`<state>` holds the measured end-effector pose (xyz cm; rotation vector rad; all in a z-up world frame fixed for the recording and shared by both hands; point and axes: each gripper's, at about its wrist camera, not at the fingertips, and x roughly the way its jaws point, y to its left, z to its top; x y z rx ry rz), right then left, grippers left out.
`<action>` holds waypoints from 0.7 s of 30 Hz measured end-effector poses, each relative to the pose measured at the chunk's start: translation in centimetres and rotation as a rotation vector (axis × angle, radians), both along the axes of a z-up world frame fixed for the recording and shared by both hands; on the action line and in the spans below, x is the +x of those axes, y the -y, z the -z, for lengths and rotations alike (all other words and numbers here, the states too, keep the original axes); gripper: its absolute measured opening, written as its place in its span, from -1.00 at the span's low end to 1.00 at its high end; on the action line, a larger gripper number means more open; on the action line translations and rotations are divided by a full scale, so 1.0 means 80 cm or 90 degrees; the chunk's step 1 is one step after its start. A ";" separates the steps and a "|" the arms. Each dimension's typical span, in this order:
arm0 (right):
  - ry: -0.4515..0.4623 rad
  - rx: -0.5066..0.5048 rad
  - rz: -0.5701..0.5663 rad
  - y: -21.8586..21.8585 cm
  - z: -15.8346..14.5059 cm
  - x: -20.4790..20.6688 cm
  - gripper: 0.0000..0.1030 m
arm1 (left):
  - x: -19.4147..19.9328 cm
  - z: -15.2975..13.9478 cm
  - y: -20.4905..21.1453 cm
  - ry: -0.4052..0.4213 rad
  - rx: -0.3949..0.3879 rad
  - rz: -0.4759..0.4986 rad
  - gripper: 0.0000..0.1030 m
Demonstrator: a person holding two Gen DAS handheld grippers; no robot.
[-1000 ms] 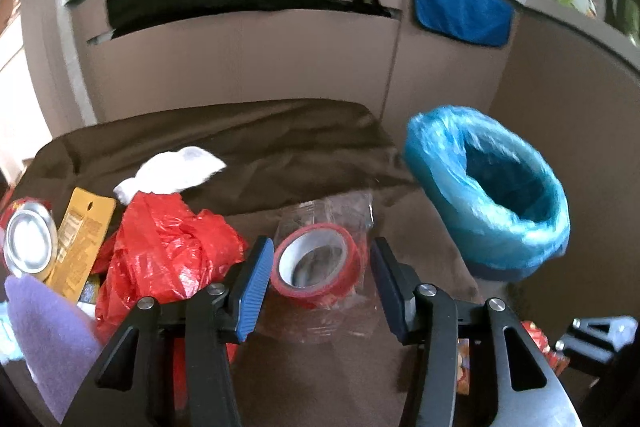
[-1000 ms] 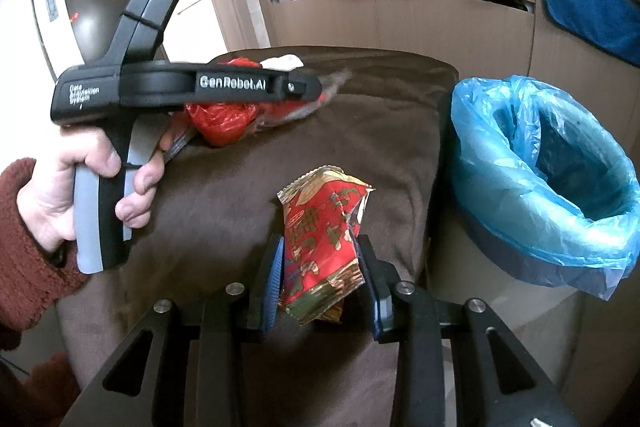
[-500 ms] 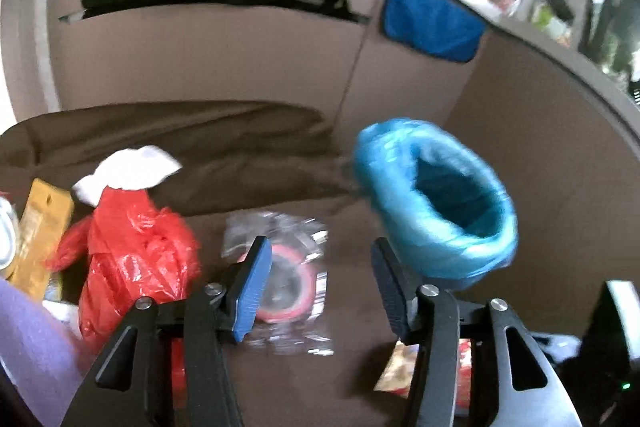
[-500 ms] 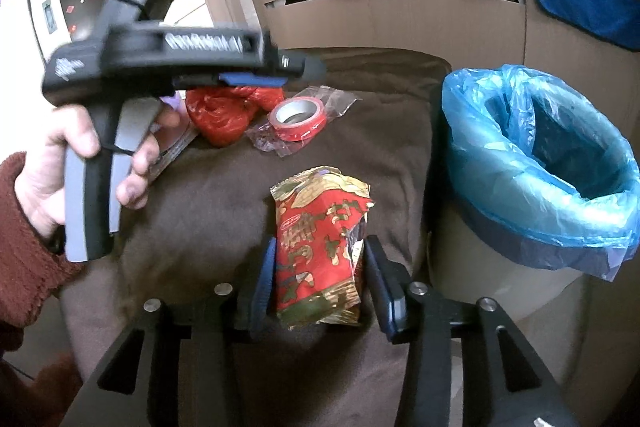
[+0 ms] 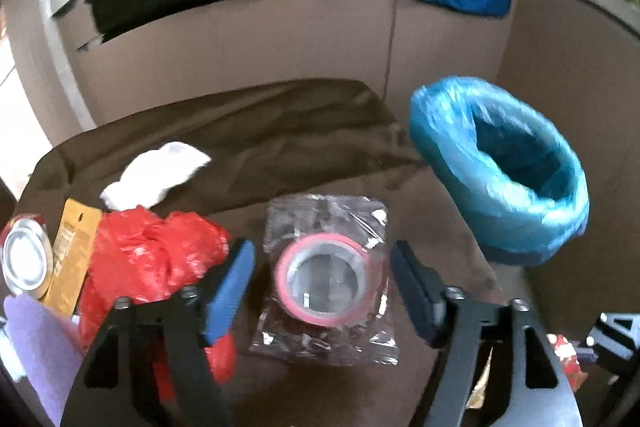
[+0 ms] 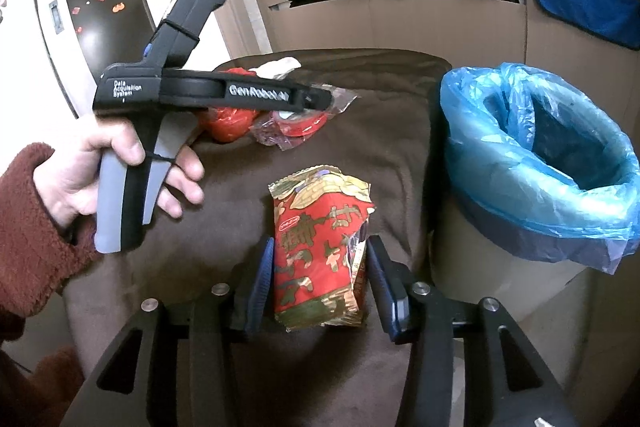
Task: Collect trash
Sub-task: 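Grasp the wrapped tape roll with the left gripper, then carry the tape roll and red wrapper over the bin and release both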
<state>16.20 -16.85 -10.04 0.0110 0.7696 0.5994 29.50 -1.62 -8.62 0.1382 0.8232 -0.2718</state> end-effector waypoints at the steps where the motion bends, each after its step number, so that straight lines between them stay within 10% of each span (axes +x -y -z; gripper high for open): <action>1: 0.000 0.000 -0.001 -0.001 -0.001 0.000 -0.15 | 0.000 0.002 0.003 0.000 0.014 -0.002 0.47; 10: 0.000 -0.014 0.001 -0.002 -0.001 -0.003 -0.14 | 0.006 0.014 0.008 -0.024 0.068 -0.016 0.43; 13: -0.001 -0.010 0.001 -0.001 -0.003 -0.004 -0.14 | 0.001 0.012 0.007 -0.021 0.075 -0.007 0.09; 21: 0.012 -0.013 -0.006 -0.003 -0.014 -0.012 -0.14 | -0.046 -0.018 -0.039 -0.003 -0.065 -0.016 0.02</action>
